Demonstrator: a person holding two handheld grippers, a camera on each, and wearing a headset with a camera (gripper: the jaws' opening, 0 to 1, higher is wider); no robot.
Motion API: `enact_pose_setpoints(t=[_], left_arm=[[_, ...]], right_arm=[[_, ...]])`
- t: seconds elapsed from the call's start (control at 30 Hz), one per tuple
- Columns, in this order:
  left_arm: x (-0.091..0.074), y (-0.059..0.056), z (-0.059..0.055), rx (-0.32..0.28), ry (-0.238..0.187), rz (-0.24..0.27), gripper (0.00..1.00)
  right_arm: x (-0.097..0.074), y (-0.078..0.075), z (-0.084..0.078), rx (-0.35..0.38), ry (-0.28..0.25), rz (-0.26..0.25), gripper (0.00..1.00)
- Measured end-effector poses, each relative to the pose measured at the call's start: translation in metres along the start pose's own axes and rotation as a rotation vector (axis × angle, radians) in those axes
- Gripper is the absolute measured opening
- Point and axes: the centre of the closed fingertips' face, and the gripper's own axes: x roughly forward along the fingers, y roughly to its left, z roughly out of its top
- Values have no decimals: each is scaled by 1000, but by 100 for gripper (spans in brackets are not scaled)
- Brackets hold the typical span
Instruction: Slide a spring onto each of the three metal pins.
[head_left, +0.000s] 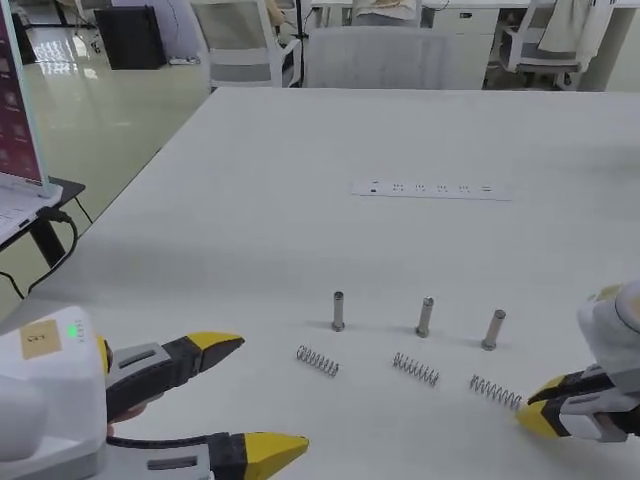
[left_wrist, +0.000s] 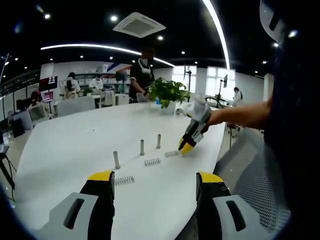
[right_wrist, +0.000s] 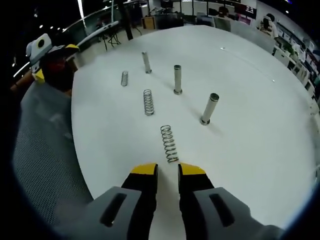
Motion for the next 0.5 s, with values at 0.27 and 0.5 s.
enact_pose_setpoints(t=[0.27, 0.5], left_arm=[[0, -1, 0, 0, -1, -2, 62], [-1, 1, 1, -3, -9, 6, 62]], right_arm=[[15, -5, 5, -39, -25, -11, 16], [19, -8, 7, -52, -14, -2, 13]])
